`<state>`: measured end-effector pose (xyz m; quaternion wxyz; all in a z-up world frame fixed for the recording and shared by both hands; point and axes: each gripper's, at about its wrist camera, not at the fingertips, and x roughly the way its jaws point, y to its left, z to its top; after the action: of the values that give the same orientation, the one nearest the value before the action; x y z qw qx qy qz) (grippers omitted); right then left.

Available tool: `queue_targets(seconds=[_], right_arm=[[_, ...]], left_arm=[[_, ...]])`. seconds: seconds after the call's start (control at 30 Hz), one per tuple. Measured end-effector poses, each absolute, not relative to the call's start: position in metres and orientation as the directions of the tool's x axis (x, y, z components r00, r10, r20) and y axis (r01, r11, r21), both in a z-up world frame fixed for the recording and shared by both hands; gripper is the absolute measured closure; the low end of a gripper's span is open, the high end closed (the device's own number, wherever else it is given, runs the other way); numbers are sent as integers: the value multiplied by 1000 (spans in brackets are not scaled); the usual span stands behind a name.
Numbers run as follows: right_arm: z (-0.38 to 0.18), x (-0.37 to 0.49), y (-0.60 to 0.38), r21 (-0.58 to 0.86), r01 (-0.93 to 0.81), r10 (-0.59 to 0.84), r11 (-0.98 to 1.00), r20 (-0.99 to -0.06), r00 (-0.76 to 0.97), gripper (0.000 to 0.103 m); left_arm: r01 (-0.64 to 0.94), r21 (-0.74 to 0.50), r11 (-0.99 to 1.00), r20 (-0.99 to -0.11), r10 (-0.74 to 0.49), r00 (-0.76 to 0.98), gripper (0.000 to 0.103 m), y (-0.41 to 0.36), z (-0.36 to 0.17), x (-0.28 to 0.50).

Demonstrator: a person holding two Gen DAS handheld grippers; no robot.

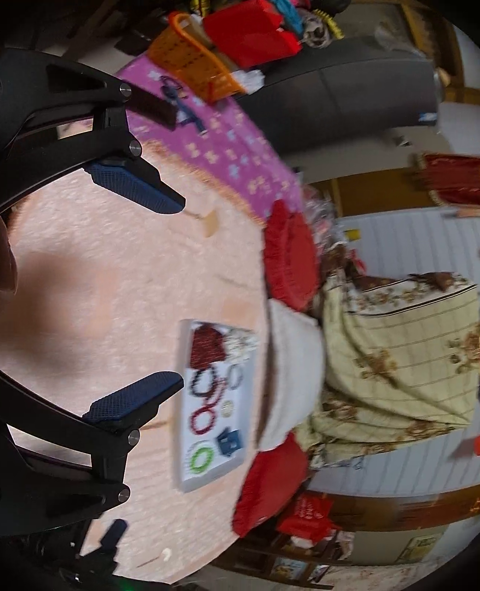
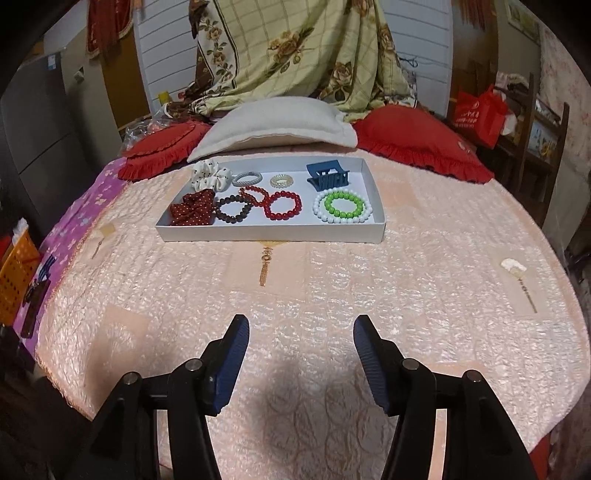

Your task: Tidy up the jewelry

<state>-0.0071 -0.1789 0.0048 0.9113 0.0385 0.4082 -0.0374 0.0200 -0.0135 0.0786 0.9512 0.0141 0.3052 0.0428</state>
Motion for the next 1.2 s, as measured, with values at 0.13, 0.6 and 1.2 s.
queue_targets(seconds=[0.13, 0.6, 1.2], right_arm=[[13, -13, -174, 15, 111, -64, 994, -738, 672, 46], [22, -26, -167, -18, 139, -108, 990, -734, 671, 41], [14, -19, -172, -14, 153, -112, 988, -744, 659, 39]], left_arm=[[-55, 52, 997, -615, 75, 785, 16, -19, 70, 16], [19, 48, 999, -654, 17, 756, 16, -25, 58, -4], [48, 61, 997, -703, 9, 711, 16, -33, 44, 7]])
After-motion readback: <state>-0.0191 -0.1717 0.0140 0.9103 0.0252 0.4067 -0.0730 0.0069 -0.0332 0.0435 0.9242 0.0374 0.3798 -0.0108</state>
